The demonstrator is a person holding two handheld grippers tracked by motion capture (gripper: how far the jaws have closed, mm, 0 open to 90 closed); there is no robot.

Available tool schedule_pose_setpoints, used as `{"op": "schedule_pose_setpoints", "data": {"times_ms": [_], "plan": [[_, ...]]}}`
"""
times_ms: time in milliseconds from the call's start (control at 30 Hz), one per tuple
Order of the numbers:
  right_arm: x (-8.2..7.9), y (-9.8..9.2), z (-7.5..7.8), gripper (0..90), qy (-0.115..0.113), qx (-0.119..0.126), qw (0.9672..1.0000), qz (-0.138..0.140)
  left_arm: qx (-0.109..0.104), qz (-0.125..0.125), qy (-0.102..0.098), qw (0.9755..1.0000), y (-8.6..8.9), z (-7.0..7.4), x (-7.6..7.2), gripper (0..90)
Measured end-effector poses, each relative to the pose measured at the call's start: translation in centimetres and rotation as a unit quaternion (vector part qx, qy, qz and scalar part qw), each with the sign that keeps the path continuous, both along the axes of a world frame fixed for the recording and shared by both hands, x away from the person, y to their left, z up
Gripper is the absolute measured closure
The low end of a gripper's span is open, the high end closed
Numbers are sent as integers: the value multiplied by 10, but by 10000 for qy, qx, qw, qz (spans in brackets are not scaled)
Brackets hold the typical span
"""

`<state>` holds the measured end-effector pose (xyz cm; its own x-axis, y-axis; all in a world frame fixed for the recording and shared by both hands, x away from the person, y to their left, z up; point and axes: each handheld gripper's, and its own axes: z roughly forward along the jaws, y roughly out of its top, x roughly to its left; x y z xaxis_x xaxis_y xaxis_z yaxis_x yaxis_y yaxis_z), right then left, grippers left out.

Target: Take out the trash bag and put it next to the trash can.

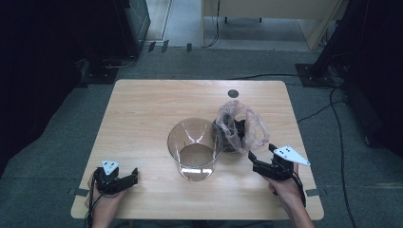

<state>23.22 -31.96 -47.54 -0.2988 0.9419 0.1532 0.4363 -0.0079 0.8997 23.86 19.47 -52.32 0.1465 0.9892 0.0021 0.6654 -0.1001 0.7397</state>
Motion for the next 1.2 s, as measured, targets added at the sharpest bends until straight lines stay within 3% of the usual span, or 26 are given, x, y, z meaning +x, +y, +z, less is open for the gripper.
{"op": "schedule_pose_setpoints", "data": {"times_ms": [267, 700, 1200], "plan": [[-6, -16, -9, 85, 192, -72, 9996, -210, -1, 2, -1, 10000, 0, 0, 0, 98], [-16, -37, -26, 65, 467, -238, 9975, -472, -1, 2, 0, 10000, 0, 0, 0, 98], [-30, -64, -43, 58, 785, -453, 9909, -996, 4, 19, 0, 10000, 0, 0, -1, 98]]}}
